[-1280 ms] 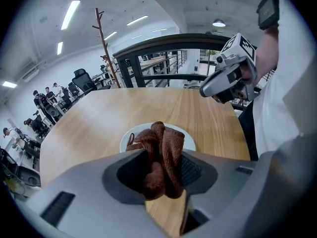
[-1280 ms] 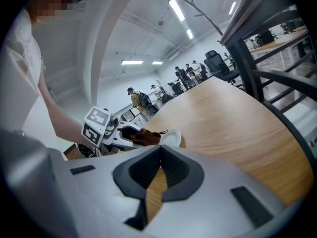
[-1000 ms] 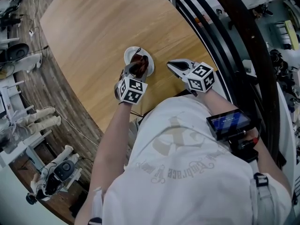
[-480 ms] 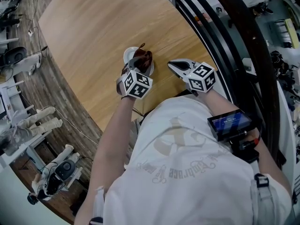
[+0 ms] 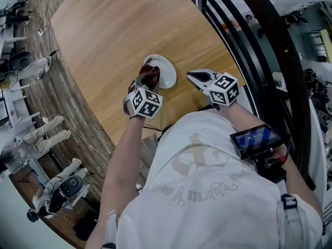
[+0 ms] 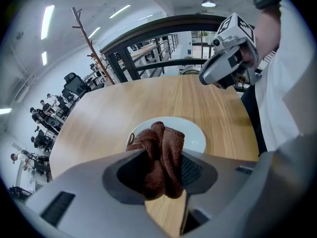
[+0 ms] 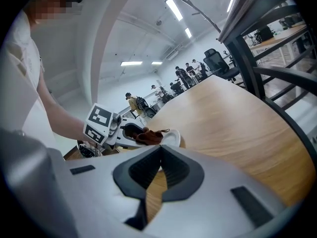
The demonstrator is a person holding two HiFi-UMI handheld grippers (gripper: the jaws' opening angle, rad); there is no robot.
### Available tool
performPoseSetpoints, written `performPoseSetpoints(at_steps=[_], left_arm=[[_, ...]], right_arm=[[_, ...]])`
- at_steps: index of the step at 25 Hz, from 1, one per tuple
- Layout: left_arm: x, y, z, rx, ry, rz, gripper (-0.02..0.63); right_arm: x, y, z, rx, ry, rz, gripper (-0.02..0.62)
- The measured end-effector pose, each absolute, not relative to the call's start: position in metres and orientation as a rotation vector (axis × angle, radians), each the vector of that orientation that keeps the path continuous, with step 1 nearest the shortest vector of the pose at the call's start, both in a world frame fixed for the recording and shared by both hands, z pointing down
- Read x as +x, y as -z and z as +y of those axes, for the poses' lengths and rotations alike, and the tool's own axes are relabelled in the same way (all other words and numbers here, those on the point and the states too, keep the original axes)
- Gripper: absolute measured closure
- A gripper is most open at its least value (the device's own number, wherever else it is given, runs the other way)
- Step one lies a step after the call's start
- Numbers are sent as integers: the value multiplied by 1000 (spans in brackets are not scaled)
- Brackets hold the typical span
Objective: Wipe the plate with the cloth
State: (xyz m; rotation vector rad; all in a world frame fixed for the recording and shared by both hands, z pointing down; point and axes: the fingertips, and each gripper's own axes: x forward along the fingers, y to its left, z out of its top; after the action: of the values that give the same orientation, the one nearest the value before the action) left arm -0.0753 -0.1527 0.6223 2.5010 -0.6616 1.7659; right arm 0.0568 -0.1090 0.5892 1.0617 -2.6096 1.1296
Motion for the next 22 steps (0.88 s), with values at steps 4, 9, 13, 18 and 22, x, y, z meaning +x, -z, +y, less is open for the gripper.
performPoseSetpoints(at_steps=[4, 9, 13, 18, 22], left_arm=[[-77, -624, -155, 2498, -1769, -654, 437], [-60, -627, -159, 2524, -1766, -621, 436], [-44, -625, -163, 2552, -1762, -594, 436], [-20, -626, -170, 2603, -1793, -538, 436], [-18, -624, -181, 2606, -1827, -525, 437]], right_arm=[[58, -587, -111, 1066, -1127, -2612, 581], [65, -591, -111, 1086, -1139, -2593, 581], [69, -590, -108, 1098, -1145, -2583, 581], [73, -591, -106, 1108, -1151, -2578, 581], [73, -590, -109, 1108, -1157, -2570, 581]])
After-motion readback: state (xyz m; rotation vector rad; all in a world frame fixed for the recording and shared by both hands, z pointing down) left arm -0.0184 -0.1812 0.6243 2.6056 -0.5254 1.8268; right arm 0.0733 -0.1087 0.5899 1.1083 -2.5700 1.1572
